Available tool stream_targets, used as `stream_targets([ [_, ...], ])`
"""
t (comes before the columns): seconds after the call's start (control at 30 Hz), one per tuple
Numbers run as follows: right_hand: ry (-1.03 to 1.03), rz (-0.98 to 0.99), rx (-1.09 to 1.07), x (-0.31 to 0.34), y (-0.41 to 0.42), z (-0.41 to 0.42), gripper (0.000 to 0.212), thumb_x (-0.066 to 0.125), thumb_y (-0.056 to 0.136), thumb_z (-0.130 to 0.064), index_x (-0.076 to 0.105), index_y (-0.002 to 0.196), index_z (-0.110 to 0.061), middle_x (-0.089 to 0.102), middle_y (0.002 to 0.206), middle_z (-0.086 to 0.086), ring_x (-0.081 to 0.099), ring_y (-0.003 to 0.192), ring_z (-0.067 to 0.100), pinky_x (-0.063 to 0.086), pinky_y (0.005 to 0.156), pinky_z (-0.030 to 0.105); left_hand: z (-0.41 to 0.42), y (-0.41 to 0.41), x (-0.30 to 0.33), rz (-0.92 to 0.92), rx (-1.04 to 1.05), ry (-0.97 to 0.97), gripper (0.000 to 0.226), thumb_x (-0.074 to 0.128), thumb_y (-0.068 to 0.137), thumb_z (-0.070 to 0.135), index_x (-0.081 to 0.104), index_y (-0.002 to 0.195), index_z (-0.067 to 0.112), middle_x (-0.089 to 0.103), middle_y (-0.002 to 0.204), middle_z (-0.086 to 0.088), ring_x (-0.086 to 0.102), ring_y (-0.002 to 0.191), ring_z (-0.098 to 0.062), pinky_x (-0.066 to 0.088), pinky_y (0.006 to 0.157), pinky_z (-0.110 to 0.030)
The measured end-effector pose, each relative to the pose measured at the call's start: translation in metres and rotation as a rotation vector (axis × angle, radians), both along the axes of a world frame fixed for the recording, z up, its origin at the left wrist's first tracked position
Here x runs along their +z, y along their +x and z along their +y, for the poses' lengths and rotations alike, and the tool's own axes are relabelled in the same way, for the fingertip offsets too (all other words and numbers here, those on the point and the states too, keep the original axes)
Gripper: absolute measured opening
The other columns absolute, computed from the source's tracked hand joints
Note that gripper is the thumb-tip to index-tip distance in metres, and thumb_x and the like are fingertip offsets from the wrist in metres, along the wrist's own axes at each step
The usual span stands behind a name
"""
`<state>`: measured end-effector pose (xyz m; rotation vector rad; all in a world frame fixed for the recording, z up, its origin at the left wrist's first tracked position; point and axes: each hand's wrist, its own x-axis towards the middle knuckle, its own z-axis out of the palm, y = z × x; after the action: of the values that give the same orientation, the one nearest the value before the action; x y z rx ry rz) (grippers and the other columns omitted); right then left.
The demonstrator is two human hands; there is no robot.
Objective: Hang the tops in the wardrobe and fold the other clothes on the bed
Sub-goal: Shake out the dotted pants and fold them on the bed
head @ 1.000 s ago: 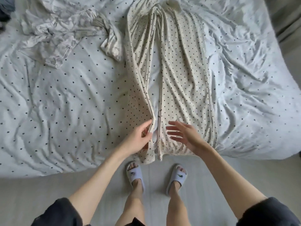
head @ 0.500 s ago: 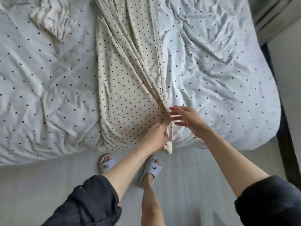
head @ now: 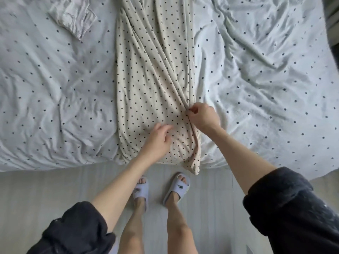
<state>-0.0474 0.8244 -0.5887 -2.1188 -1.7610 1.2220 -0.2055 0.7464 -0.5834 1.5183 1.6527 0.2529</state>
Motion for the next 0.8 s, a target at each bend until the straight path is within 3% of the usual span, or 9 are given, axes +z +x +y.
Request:
stream_targets([
  [0.07, -0.001, -0.003, -0.041, -0.004, 0.011, -0.006, 0.005, 0.052, 0.091, -0.021, 0.054, 0.089, -0.017, 0.063, 0.085, 0.005, 0.058, 0.076, 0.025, 0.050, 0.064, 0.033, 0.009, -0.024, 0.008, 0.059, 0.068, 0.042, 0.040, 0.045, 0.093, 0.002, 0.050, 0.132, 0.011, 0.044, 0.126, -0.005, 0.051, 0.090, -0.004, 0.028, 0.083, 0.002],
  [0.17, -0.015, 0.024, -0.079, -0.003, 0.026, -0.011, 0.006, 0.053, 0.093, -0.021, 0.052, 0.091, -0.015, 0.058, 0.083, 0.002, 0.055, 0.073, 0.020, 0.049, 0.067, 0.031, 0.025, -0.048, 0.015, 0.094, 0.108, -0.002, 0.044, 0.044, 0.094, 0.001, 0.046, 0.135, 0.013, 0.042, 0.137, -0.005, 0.047, 0.118, -0.014, 0.030, 0.099, -0.019],
  [0.3, -0.169, 0.006, -0.018, 0.006, 0.023, -0.001, 0.010, 0.052, 0.094, -0.023, 0.053, 0.089, -0.015, 0.059, 0.079, 0.001, 0.054, 0.062, 0.013, 0.045, 0.053, 0.023, 0.042, -0.065, 0.018, 0.055, 0.102, -0.104, 0.039, 0.046, 0.095, 0.005, 0.047, 0.133, 0.014, 0.050, 0.133, -0.004, 0.048, 0.109, -0.009, 0.038, 0.087, -0.015],
  [0.4, -0.228, 0.004, 0.033, 0.023, 0.011, 0.020, 0.023, 0.052, 0.093, -0.033, 0.056, 0.080, -0.014, 0.054, 0.064, -0.003, 0.049, 0.054, 0.011, 0.038, 0.044, 0.020, 0.065, -0.078, 0.023, 0.010, 0.139, -0.062, 0.030, 0.045, 0.096, 0.007, 0.055, 0.124, 0.013, 0.058, 0.120, -0.004, 0.052, 0.101, -0.009, 0.038, 0.076, -0.009],
  [0.5, -0.103, 0.025, -0.016, 0.046, -0.010, 0.051, 0.036, 0.049, 0.091, -0.050, 0.058, 0.083, -0.016, 0.061, 0.067, -0.001, 0.056, 0.059, 0.014, 0.044, 0.051, 0.025, 0.098, -0.092, 0.034, -0.064, 0.221, 0.005, 0.029, 0.044, 0.096, 0.006, 0.058, 0.119, 0.016, 0.061, 0.111, 0.001, 0.057, 0.102, -0.013, 0.039, 0.078, -0.012],
  [0.57, 0.013, 0.031, -0.062, 0.059, -0.029, 0.084, 0.037, 0.046, 0.092, -0.047, 0.061, 0.096, -0.013, 0.067, 0.081, 0.004, 0.062, 0.074, 0.020, 0.051, 0.065, 0.032, 0.129, -0.103, 0.042, -0.068, 0.250, 0.058, 0.030, 0.044, 0.095, 0.006, 0.059, 0.120, 0.016, 0.061, 0.109, 0.004, 0.057, 0.097, -0.010, 0.037, 0.072, -0.002],
  [0.63, 0.148, 0.044, -0.064, 0.068, -0.052, 0.123, 0.033, 0.047, 0.094, -0.041, 0.061, 0.102, -0.013, 0.066, 0.089, 0.003, 0.062, 0.080, 0.020, 0.051, 0.070, 0.032, 0.166, -0.114, 0.048, -0.073, 0.257, 0.110, 0.032, 0.044, 0.095, 0.004, 0.059, 0.122, 0.014, 0.060, 0.111, 0.004, 0.054, 0.098, -0.007, 0.035, 0.073, 0.001],
  [0.73, 0.311, 0.047, -0.008, 0.079, -0.094, 0.181, 0.027, 0.048, 0.095, -0.030, 0.067, 0.102, -0.013, 0.061, 0.093, 0.001, 0.056, 0.068, 0.011, 0.039, 0.056, 0.010, 0.220, -0.129, 0.053, -0.100, 0.281, 0.129, 0.035, 0.044, 0.096, 0.003, 0.056, 0.127, 0.011, 0.059, 0.122, -0.001, 0.051, 0.104, -0.006, 0.035, 0.086, -0.010],
  [0.8, 0.367, 0.061, 0.042, 0.082, -0.126, 0.221, 0.026, 0.048, 0.096, -0.023, 0.070, 0.097, -0.010, 0.060, 0.093, 0.001, 0.054, 0.063, 0.006, 0.039, 0.052, 0.004, 0.256, -0.141, 0.054, -0.136, 0.329, 0.130, 0.035, 0.043, 0.096, 0.002, 0.054, 0.129, 0.008, 0.058, 0.126, -0.004, 0.053, 0.111, -0.012, 0.038, 0.096, -0.019],
])
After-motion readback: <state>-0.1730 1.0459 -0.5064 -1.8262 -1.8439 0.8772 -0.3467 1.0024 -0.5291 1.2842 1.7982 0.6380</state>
